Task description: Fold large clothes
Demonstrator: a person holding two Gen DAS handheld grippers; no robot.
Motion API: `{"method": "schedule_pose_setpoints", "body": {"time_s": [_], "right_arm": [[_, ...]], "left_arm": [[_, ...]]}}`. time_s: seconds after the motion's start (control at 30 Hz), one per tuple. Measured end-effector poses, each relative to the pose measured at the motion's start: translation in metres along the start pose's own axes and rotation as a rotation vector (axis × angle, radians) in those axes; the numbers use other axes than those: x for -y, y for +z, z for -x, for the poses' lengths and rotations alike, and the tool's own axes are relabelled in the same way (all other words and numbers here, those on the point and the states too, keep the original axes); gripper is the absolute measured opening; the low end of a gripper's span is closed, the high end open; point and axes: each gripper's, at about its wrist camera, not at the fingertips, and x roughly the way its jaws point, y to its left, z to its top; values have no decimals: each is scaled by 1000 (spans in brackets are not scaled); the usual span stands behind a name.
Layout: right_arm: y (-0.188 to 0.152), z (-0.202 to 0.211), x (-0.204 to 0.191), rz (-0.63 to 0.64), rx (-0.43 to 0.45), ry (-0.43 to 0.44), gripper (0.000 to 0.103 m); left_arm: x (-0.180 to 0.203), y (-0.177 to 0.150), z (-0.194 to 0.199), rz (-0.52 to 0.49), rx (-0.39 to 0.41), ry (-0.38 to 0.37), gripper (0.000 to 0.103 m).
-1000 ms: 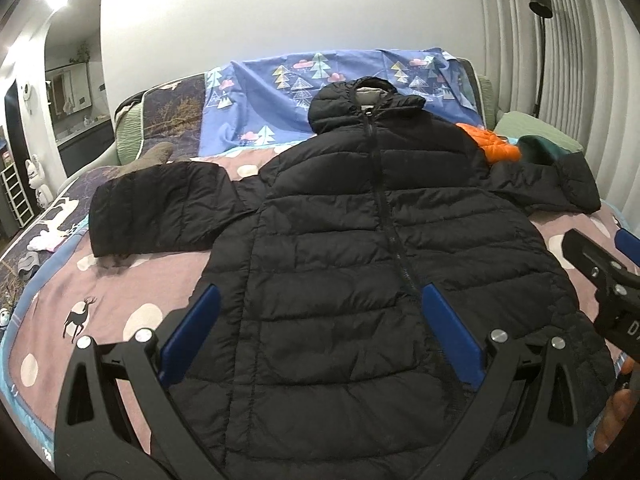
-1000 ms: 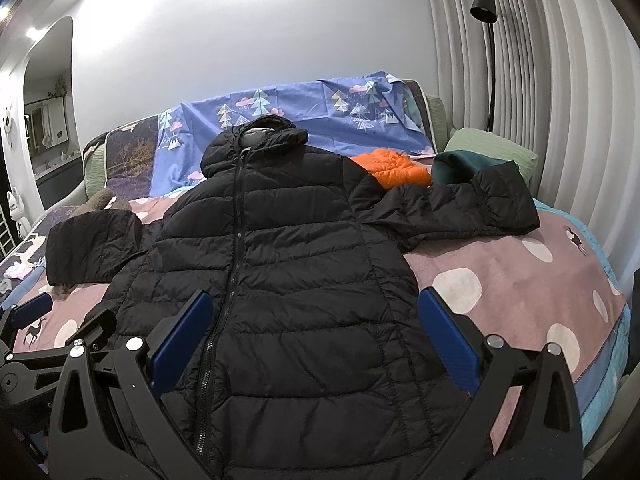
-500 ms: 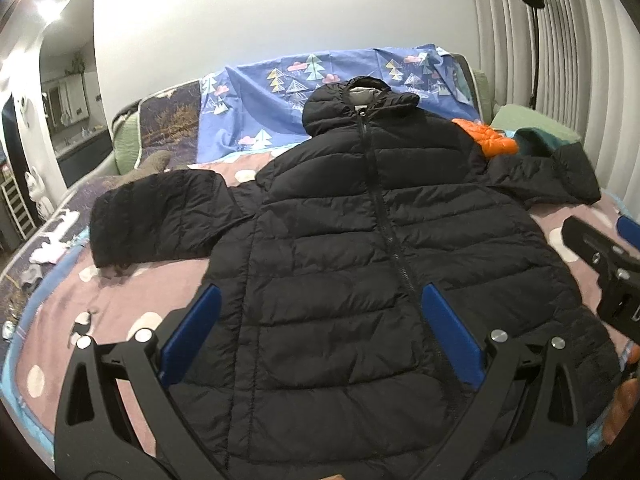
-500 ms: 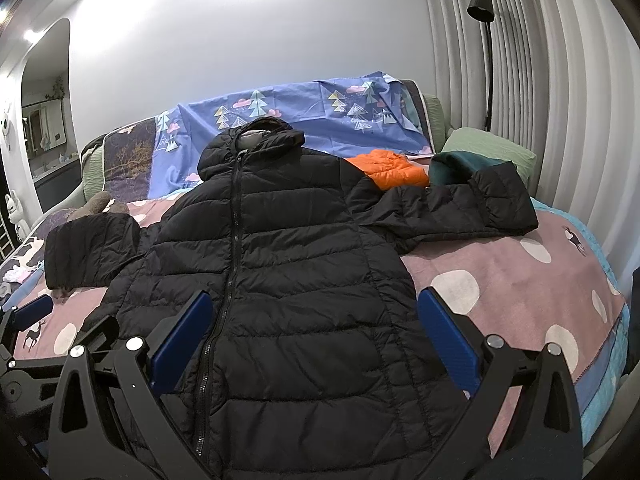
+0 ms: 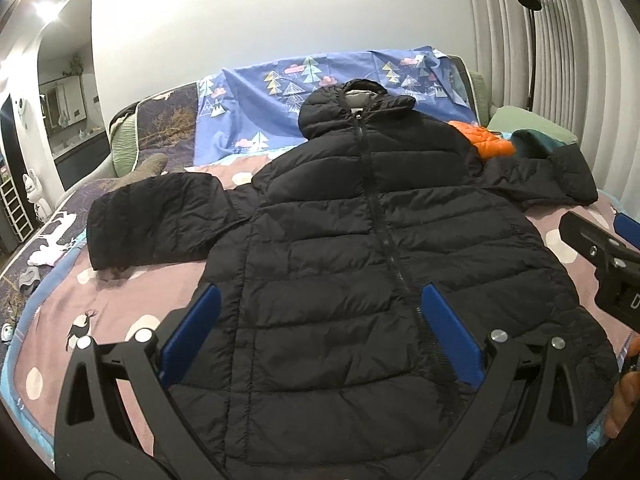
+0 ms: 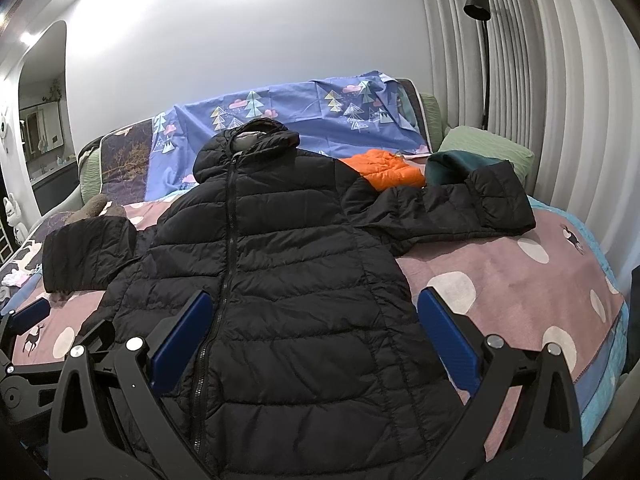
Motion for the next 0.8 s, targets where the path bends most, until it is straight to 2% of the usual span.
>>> {"method": "schedule_pose_setpoints", "body": {"time_s": [0.8], "right_arm": [[-1,-4,1,2,-8,0,102]], "left_arm": [[2,-4,1,-5,1,-31,101]]}}
